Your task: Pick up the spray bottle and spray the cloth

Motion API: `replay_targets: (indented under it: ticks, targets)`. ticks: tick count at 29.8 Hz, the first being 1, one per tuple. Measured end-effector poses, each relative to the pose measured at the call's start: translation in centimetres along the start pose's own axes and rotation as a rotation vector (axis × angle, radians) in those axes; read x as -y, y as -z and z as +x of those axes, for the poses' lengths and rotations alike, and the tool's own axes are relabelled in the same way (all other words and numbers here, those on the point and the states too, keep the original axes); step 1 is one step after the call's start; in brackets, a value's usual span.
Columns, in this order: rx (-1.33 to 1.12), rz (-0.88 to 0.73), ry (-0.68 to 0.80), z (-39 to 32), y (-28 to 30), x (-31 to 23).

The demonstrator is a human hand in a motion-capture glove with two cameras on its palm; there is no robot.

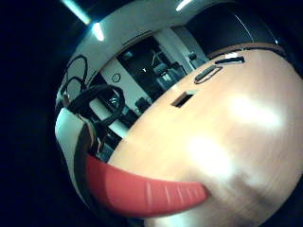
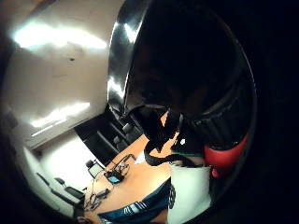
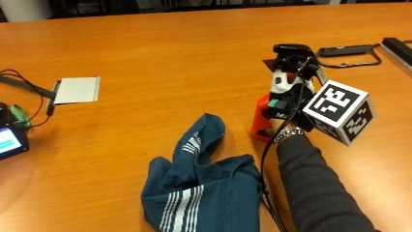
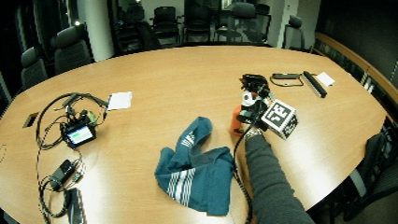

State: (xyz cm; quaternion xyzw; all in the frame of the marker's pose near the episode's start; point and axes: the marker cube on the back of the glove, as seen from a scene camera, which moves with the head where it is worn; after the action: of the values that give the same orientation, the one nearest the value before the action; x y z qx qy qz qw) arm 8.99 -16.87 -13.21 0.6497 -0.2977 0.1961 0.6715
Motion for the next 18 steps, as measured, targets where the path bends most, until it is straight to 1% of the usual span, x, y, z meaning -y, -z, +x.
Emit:
replay_targets:
  ticks: [5, 8, 12, 18]
  targets:
    - [0.015, -0.131, -0.040, 2.5, -1.1, -2.4]
    - [0.025, -0.183, 0.018, 2.8, -1.4, -3.1]
    - [-0.021, -0.190, 0.207, 0.8, -0.9, -1.9]
    - [-0.150, -0.249, 0.553, -3.2, -0.2, 0.4]
